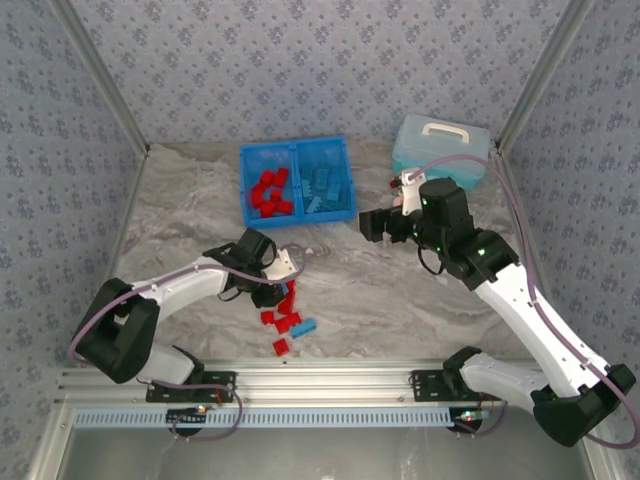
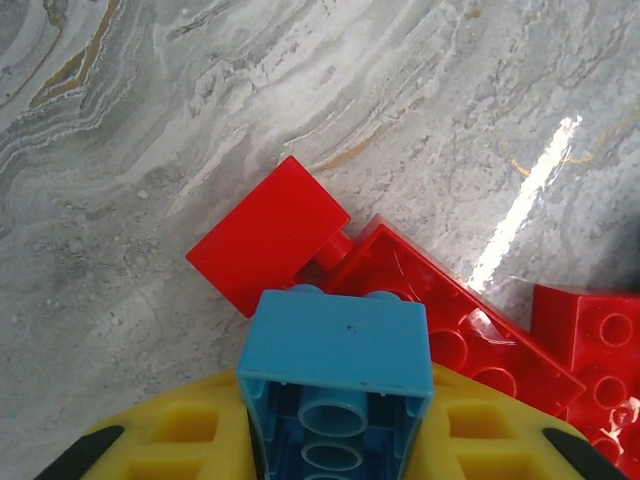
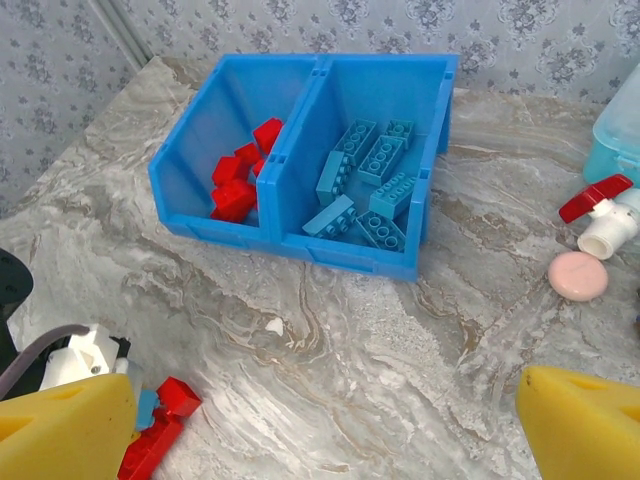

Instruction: Sort the legos into containers by color

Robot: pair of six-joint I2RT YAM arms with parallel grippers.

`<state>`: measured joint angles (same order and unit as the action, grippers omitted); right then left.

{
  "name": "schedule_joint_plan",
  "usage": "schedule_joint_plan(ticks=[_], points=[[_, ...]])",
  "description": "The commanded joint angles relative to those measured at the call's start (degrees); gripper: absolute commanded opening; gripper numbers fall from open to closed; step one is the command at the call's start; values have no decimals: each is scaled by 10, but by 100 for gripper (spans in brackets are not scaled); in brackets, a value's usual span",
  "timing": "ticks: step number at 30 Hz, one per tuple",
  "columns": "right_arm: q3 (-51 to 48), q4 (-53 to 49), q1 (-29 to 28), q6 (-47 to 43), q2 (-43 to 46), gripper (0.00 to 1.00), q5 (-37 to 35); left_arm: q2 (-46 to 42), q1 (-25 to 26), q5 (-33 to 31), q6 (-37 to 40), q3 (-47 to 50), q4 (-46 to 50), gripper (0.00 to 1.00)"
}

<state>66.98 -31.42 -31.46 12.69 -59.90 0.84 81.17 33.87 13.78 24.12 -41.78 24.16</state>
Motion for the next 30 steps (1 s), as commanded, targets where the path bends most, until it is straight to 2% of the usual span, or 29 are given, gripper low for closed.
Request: schedule_joint_plan(ticks=[1,4,7,11,14,18,22,27,28,30], points=[[-1,6,6,16,4,100,-3,-23,0,20,-10,-11,7,29],[4,1,7,19,3,100,-4,-69,0,21,-39,-35,12,29],[5,-3,9,23,3,100,-7,-117,1,14,-108,-105,18,29],[6,-3,11,36,3,100,-14,-76,7,-37,-224,-264,37,26],[8,-7,16,51,3,100,-27,18,9,-84,-306,-393,67,27],[8,-28,22,65,7,100,-37,190,8,-157,-383,-610,179,26],[25,-52,24,80,20,100,-34,355,5,-196,-433,-826,258,26],[18,-64,25,103,39,100,-31,587,-4,-225,-484,-1154,369,23],[18,-65,25,105,43,100,-30,613,-4,-221,-491,-1180,366,23],[-2,-72,25,107,50,100,-31,636,-6,-210,-507,-1173,323,23]])
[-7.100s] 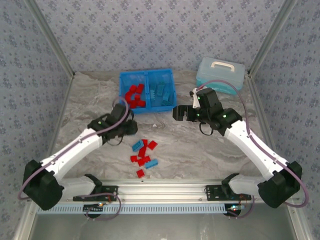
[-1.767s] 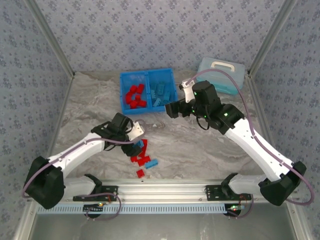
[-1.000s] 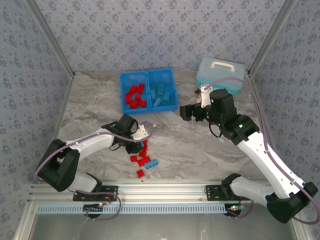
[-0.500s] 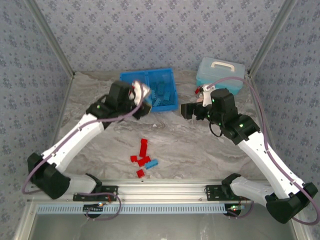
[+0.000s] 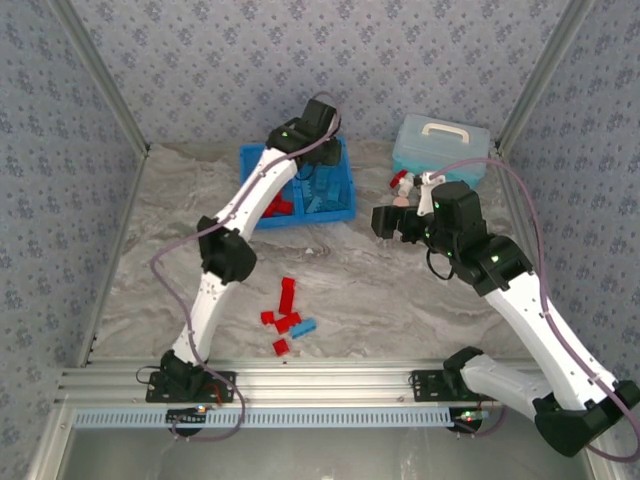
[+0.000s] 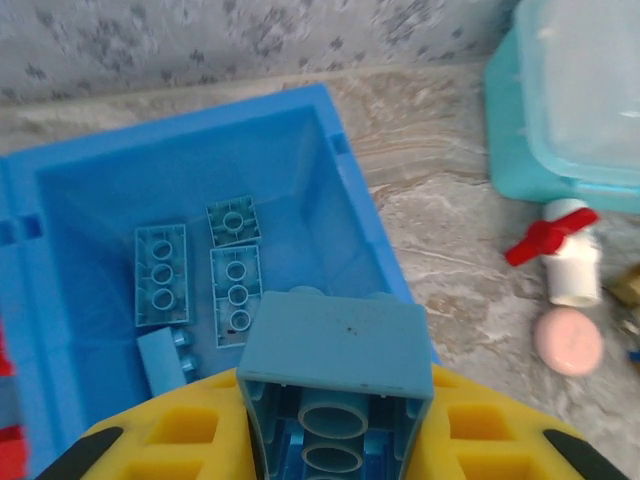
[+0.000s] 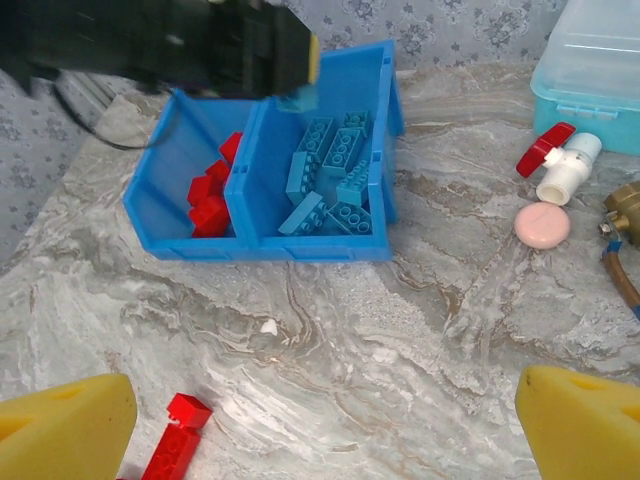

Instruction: Sort the legos into containers by color

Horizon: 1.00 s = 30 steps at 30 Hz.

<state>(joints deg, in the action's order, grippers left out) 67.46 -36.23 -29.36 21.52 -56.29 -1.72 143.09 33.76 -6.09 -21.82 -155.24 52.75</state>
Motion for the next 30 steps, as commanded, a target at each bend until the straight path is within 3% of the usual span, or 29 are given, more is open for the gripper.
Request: schedule_joint_plan(ticks=[1,4,7,10,12,17,22,25,30], points=[[-7,-26,4,19,17,100,-6,19,-5,-3,-47,-19,8,24],[-6,-34,4,21,25,100,-8,25,-8,6,-53,29,-69,27],[-3,-42,4,21,28,100,-9,48,-17,32,-76,13,-93,31],[-3,-43,4,24,30,100,-10,59,-22,62,-88,-4,-113,50],[-3,-41,4,27,30,100,-9,56,-22,74,-89,-10,-118,57],[-1,-34,4,29,28,100,-4,20,-23,72,-82,-16,-92,60],[-7,-32,4,27,15,100,-3,-69,-13,66,-44,-4,-36,60],[-17,-30,3,27,3,100,4,-163,5,43,1,75,-2,61],[-41,-15,-11,40,-24,100,20,-401,32,-12,16,416,-63,61]])
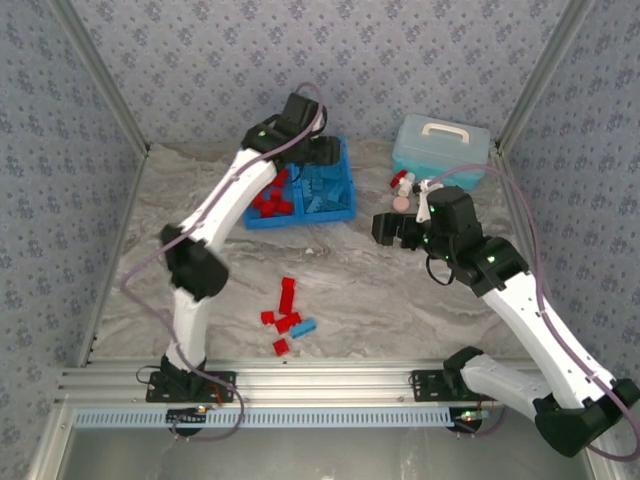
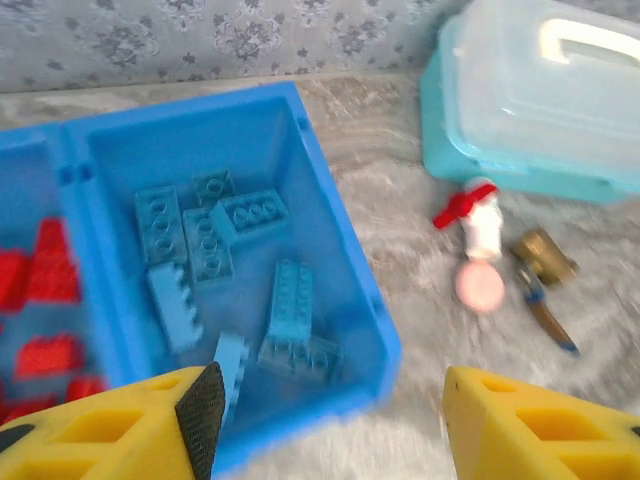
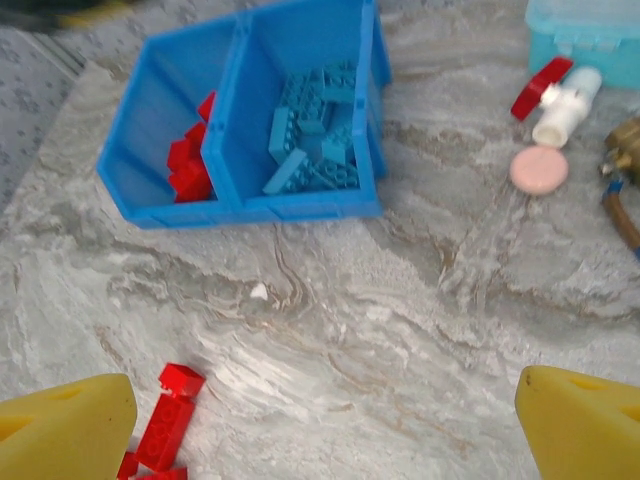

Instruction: Sort the legos into containers by color

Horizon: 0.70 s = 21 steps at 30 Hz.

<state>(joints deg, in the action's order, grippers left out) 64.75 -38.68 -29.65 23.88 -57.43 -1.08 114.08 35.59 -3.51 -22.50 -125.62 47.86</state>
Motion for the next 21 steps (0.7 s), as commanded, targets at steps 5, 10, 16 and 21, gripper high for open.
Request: schedule_joint_plan(ticks=[5,10,16,21], points=[[-25,22,-29,25,-44,100,16,-293,18,-83,-51,409,-27,61],[-21,25,-37,30,-69,100,17,-396,47,-68,-123,601,-38,61],[-18,24,-40,39,-90,100,24,-385,114,-67,-197,691,-71,65],[-27,21,-45,49,-92,100,22,-310,157,-65,-205,712,-116,70]])
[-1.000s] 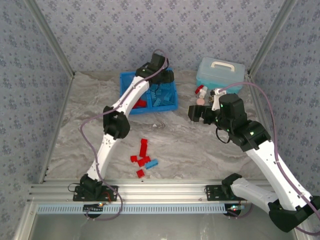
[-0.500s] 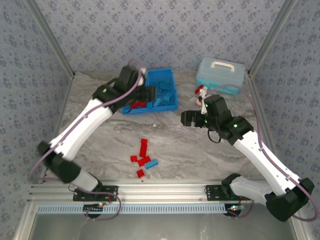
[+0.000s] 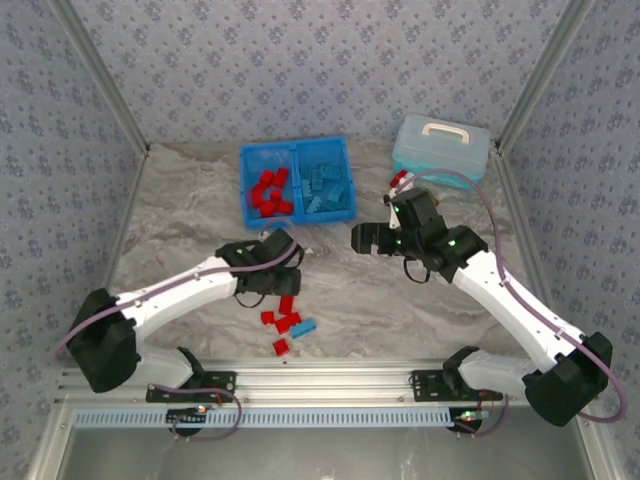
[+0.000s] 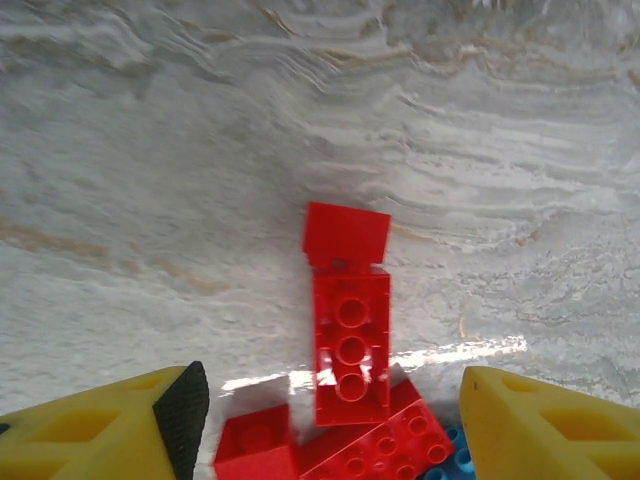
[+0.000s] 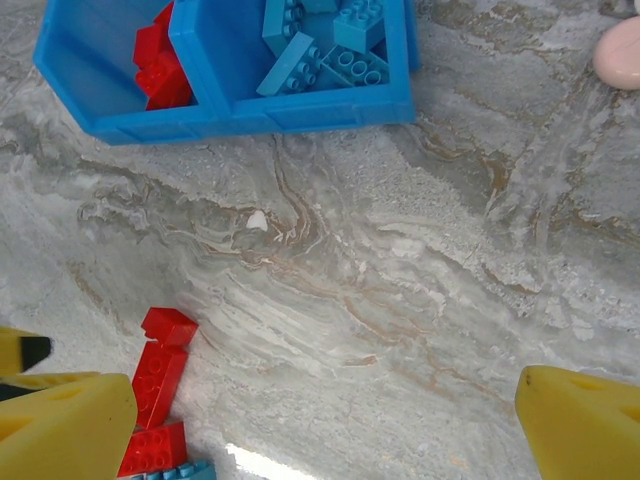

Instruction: Sort the legos into containers by color

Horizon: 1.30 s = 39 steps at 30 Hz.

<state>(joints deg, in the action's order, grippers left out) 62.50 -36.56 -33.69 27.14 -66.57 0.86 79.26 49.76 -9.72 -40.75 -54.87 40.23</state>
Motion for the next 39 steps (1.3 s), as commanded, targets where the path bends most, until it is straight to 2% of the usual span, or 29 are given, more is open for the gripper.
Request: schedule_joint_plan(ticks=[1,4,8,11,13,16,21,26,30,34,39], points=[[-6,-1,-5,17,-1,100,1,55,19,-1,-20,2,-43,71],[-9,-1,-6,19,-1,100,-2,105,25,10,-20,0,-57,68],[-8,-5,-7,19,0,100,-6,138,35,-12,-36,4,-62,61],[-9,-4,-7,21,-1,100,-6,150,39,-22,-41,19,-76,46],[-8,-4,-7,21,-1,100,-6,151,39,-21,-47,30,-87,32],[-6,-9,-8,21,0,100,-8,126,39,-39,-46,29,-82,22],[-2,-12,-8,22,3,100,-11,42,27,-98,14,-46,-36,22],[-2,-11,-8,23,4,100,-14,26,-54,-108,101,-143,-41,23],[0,-14,-8,26,8,100,-15,86,-136,-112,155,-225,-58,24],[2,-22,-10,25,19,100,-21,180,-208,-81,169,-317,-74,25],[-2,-25,-10,28,31,100,-27,311,-245,-63,203,-440,-104,27]])
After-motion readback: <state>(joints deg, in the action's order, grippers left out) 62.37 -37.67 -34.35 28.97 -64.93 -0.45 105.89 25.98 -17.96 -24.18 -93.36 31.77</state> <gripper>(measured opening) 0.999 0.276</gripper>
